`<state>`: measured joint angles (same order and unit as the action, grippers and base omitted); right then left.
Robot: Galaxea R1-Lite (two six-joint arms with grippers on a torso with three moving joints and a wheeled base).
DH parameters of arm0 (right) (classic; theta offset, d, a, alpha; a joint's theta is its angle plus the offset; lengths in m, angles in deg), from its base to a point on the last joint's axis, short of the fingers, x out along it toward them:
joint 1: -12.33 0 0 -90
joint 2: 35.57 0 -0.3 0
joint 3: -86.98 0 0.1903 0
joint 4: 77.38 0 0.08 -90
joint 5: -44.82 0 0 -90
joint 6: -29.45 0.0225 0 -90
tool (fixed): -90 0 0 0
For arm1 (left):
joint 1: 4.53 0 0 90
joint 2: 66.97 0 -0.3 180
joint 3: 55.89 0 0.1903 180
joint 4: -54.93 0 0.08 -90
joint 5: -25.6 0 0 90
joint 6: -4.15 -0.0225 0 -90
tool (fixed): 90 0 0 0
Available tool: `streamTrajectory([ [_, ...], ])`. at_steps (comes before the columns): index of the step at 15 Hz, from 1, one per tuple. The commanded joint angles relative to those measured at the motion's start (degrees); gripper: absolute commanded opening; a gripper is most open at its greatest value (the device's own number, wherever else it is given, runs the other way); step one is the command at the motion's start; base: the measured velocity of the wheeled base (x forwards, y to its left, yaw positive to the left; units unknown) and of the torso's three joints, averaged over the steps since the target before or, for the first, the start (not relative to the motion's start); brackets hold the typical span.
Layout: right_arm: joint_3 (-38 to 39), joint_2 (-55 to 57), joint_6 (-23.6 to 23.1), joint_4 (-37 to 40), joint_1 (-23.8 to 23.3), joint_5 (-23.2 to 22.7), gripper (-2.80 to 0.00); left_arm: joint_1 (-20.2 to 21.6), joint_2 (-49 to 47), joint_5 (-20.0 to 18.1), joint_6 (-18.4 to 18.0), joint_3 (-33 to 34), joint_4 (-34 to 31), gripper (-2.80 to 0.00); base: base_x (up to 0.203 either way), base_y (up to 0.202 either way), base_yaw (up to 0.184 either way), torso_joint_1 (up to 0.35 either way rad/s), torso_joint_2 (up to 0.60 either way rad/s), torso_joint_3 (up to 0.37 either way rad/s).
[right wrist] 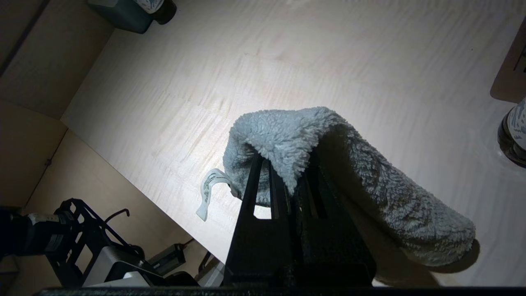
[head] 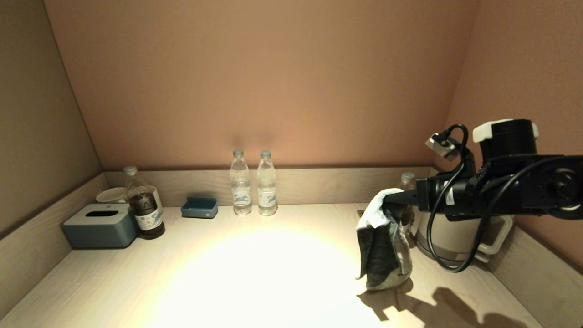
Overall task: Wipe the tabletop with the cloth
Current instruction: Sweep the stains on the table
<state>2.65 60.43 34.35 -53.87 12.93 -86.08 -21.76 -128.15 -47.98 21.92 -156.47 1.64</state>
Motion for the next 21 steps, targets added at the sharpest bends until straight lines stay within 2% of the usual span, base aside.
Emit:
streamTrajectory([
  [1,-0.88,1.66,0.42,4.22,2.50,7.72,-2.80,0.05,14.63,2.91,0.38,10.73,0.65,-2.80,0.000,0.000,0.000,0.000,0.00,0.000],
  [4,-3.82,3.07,0.45,11.66,6.27,14.80,-2.80,0.80,25.81,7.51,-1.26,25.62,6.80,-2.80,0.000,0.000,0.000,0.000,0.00,0.000],
  [6,-4.40,3.69,0.53,16.09,8.87,19.41,-2.80,1.86,31.55,9.35,-5.13,33.33,13.18,-2.80,0.000,0.000,0.000,0.000,0.00,0.000],
  [9,-4.63,4.92,0.74,19.85,11.21,23.55,-2.80,5.64,38.39,10.06,-9.60,42.19,20.65,-2.80,0.000,0.000,0.000,0.000,0.00,0.000],
  [14,-4.51,5.82,2.00,20.43,11.44,23.76,-2.80,9.23,45.36,10.26,-12.86,50.16,26.79,-2.80,0.000,0.000,0.000,0.000,0.00,0.000],
  [18,-4.63,6.50,2.04,20.29,11.44,23.76,-2.80,11.00,45.31,10.01,-13.63,50.37,27.23,-2.80,0.000,0.000,0.000,0.000,0.00,0.000],
  [20,-4.60,7.53,2.04,20.16,11.51,23.76,-2.80,16.16,47.56,9.26,-13.83,51.75,27.28,-2.80,0.000,0.000,0.000,0.000,0.00,0.000],
  [21,-4.60,7.53,2.04,20.08,11.63,23.67,-2.80,16.67,49.51,7.95,-14.37,53.14,27.32,-2.80,0.000,0.000,0.000,0.000,0.00,0.000],
])
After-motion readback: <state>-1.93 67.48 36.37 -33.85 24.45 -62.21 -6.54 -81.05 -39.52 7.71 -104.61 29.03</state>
